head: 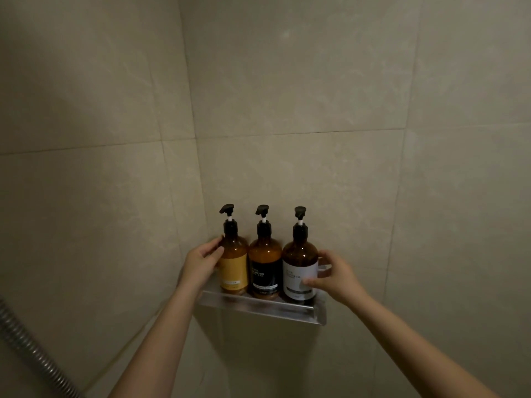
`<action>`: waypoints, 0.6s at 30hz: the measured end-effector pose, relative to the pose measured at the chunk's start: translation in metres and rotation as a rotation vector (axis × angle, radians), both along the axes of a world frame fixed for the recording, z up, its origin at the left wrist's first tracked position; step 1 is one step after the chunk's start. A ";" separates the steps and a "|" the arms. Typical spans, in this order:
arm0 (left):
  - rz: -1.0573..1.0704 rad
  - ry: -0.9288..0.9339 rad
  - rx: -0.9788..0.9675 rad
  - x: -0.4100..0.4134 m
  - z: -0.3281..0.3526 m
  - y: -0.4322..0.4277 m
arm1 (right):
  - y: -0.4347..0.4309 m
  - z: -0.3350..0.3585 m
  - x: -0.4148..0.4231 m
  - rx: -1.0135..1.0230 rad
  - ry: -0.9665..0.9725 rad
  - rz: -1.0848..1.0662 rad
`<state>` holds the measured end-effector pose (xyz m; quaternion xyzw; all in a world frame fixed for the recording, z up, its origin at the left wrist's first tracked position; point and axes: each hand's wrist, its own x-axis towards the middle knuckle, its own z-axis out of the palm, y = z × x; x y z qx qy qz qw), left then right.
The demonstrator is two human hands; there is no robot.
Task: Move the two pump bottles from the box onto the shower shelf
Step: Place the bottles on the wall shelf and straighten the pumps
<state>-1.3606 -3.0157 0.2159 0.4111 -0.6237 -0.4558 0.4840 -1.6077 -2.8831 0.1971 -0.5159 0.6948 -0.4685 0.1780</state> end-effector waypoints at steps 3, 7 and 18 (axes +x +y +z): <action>-0.010 0.009 0.007 0.000 0.000 -0.001 | 0.000 -0.001 0.000 -0.004 -0.006 -0.001; -0.007 -0.020 -0.009 -0.001 -0.001 0.000 | 0.000 0.000 0.001 0.000 -0.006 0.001; -0.024 -0.023 -0.001 0.000 0.003 0.007 | 0.003 0.013 -0.005 0.057 0.001 0.039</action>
